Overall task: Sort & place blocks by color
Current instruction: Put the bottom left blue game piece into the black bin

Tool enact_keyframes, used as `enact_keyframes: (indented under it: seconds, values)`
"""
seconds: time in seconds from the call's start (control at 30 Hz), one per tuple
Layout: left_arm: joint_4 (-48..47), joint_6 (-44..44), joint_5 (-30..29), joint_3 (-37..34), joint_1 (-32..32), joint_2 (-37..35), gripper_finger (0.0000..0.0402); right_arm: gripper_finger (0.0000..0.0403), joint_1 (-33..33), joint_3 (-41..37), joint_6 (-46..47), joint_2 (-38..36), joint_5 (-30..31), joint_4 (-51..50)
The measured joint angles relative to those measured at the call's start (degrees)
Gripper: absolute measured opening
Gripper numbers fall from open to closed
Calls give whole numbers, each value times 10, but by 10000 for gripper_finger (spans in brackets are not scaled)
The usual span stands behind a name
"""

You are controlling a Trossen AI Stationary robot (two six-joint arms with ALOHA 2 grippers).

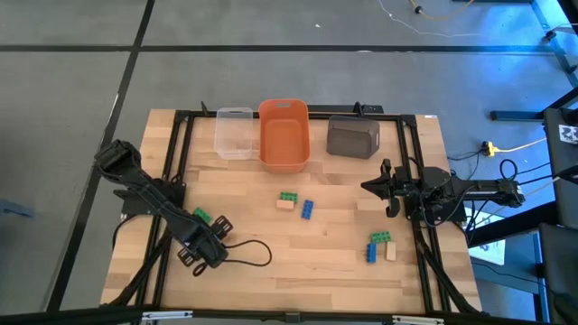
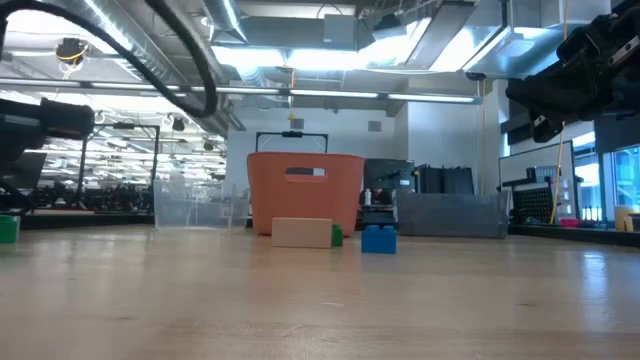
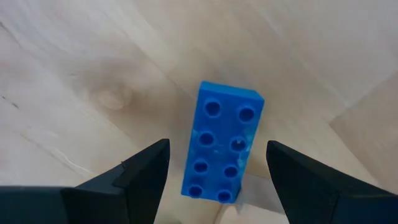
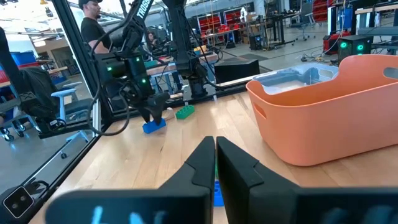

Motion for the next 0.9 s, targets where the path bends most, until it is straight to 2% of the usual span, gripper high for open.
enact_keyframes:
  seconds: [0.27, 0.73, 0.9]
  values:
    - [45, 43, 1, -13, 0, 3, 261, 19, 0, 0, 0, 0, 0, 0]
    - [45, 57, 14, -10, 7, 39, 261, 19, 0, 0, 0, 0, 0, 0]
    - [45, 60, 23, -11, 15, 39, 237, 19, 0, 0, 0, 0, 0, 0]
